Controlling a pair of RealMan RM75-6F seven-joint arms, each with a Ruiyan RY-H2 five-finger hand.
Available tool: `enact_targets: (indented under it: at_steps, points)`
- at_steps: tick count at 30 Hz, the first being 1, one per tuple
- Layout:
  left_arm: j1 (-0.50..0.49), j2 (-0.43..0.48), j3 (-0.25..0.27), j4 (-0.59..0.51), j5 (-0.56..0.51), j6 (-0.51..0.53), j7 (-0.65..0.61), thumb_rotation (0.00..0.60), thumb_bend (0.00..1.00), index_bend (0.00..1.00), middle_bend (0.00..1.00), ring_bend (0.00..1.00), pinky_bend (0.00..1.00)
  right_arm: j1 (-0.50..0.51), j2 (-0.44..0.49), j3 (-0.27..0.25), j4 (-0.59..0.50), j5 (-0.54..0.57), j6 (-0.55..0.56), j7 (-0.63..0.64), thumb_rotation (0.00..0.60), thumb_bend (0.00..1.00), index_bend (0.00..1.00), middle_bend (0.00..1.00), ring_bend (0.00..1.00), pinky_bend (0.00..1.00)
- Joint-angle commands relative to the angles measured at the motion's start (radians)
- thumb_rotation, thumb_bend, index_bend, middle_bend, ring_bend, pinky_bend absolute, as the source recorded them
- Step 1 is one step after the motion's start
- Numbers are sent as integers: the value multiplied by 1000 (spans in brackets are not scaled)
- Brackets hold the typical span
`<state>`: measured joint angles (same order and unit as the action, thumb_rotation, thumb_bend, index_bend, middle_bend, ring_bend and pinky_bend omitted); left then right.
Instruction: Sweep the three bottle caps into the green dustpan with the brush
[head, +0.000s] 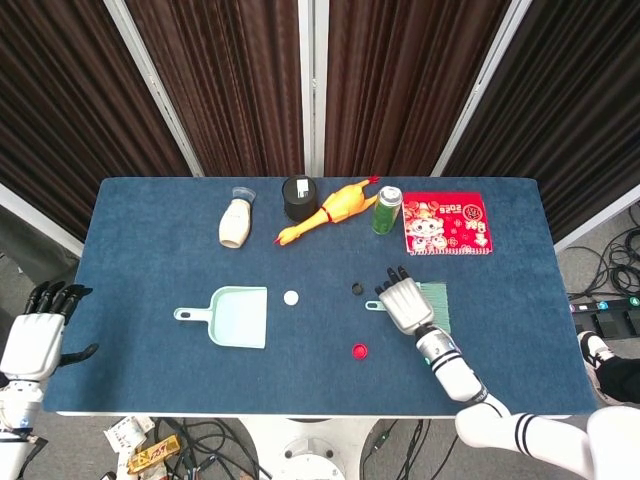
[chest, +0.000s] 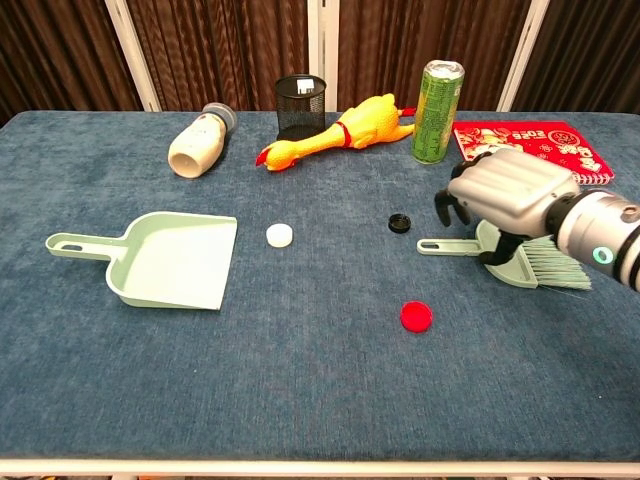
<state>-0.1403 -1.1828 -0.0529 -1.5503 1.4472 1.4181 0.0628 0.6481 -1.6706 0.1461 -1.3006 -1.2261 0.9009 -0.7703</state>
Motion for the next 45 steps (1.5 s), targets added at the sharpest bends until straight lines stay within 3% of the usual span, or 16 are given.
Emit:
enact_targets:
  at_steps: [1,21,30,36,45]
  points:
    - [-1,-2,-1,3,-1,-1,-3,600,0,193,176,98,87,17,-25,-2,27,12,-9,11,600,137,386,435,151,197]
    - [-3,-7,0,13,-6,-8,-9,600,0,193,176,98,87,43,-68,-27,98,50,-12,67,600,168,422,490,184,197]
    - [-24,3,-8,11,0,-31,-12,600,0,193,176,98,86,39,-67,-34,106,52,-18,141,600,305,520,573,237,209]
    - [-88,25,-37,-3,27,-81,-48,600,0,199,176,98,86,36,20,-12,20,19,1,239,600,365,592,616,262,223]
    - [-253,31,-78,-48,-28,-323,-58,600,0,239,179,99,92,31,277,86,-198,-16,40,445,600,423,633,642,286,237]
